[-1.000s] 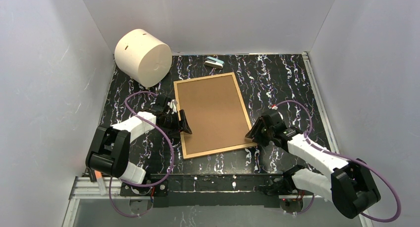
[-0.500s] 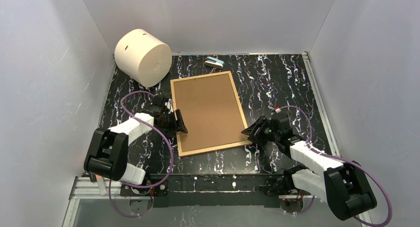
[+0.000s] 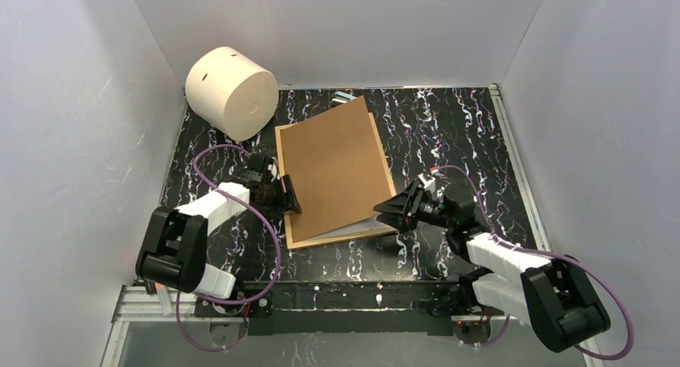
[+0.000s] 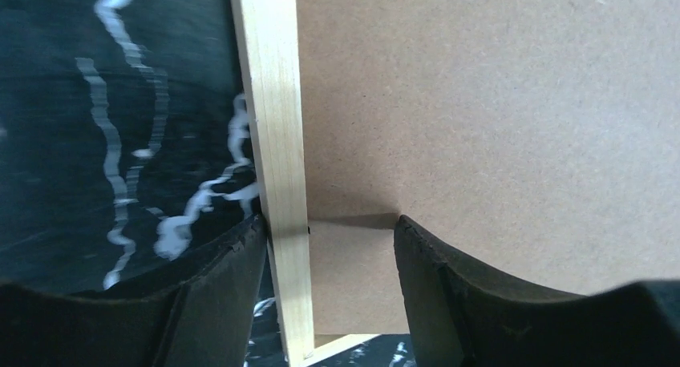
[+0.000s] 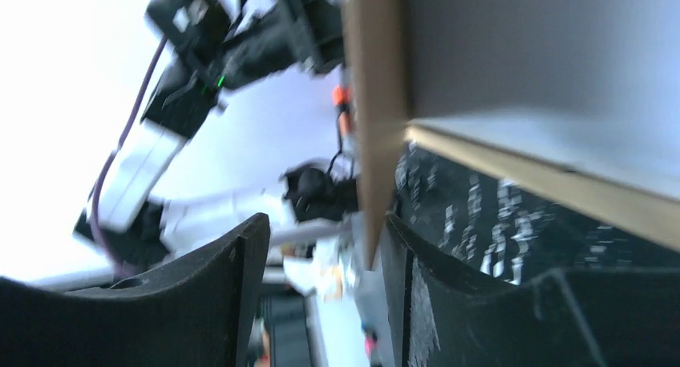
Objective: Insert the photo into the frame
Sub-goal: Adjust the photo frame item on the photo frame, then adjust the photo frame at the center of the board.
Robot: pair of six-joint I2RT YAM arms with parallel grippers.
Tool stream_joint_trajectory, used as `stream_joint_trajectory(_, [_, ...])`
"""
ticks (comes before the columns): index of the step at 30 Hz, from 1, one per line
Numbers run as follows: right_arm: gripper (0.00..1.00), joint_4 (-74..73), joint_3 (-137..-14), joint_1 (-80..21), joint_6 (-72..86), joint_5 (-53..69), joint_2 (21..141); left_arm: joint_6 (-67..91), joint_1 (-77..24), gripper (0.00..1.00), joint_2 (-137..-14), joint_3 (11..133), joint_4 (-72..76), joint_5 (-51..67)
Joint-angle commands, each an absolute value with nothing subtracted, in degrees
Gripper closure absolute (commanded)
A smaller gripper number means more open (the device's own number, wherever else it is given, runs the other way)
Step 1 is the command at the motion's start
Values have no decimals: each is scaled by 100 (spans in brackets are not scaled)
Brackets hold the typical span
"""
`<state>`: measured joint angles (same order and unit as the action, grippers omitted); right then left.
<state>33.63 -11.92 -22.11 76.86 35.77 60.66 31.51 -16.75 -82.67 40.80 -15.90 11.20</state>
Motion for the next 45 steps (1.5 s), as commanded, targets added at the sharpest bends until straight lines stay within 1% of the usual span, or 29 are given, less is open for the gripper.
stream_joint_trajectory(1, [39,5262,-1482,-2388,8412,4988,6411,3340,-1951,42,-8736,3673,-2010,2085])
stream_joint_trajectory(4, [39,4938,-1717,-2389,8165,5066,6565,3331,-1951,42,-8736,3682,-2013,2084])
stream_joint_trajectory(8, [40,3310,-2269,-2391,6952,4643,6544,3307,-1951,42,-8735,3714,-2054,1997])
stream_joint_trajectory(11, [39,1730,-2838,-2376,5846,3897,6608,3280,-1951,42,-8757,3750,-2103,1933])
stream_joint_trajectory(15, [38,-366,-3423,-2335,5101,2321,6672,3243,-1951,42,-8731,3837,-2184,1824])
stream_joint_trajectory(20, [37,-1645,-3748,-2188,4720,727,6527,3218,-1954,41,-8579,3946,-2258,1735])
stream_joint_trajectory(22, [36,-1885,-3888,-2022,4512,426,6595,3210,-1956,41,-8486,3991,-2265,1710])
stream_joint_trajectory(26, [32,-1918,-4100,-1840,3995,260,7016,3191,-1951,39,-8369,4083,-2290,1612])
stream_joint_trajectory(33, [31,-1784,-4542,-1795,2900,1167,8271,3284,-1951,39,-8488,4100,-2217,1504])
stream_joint_trajectory(36, [31,-1695,-4587,-1801,2691,1342,8515,3344,-1953,41,-8532,4112,-2222,1401])
stream_joint_trajectory(40, [37,-1685,-4579,-1816,2461,1559,8634,3429,-1951,43,-8558,4120,-2212,1294])
stream_joint_trajectory(45, [50,-2057,-4544,-2053,2266,1100,8818,3545,-1951,49,-8557,4122,-2335,948])
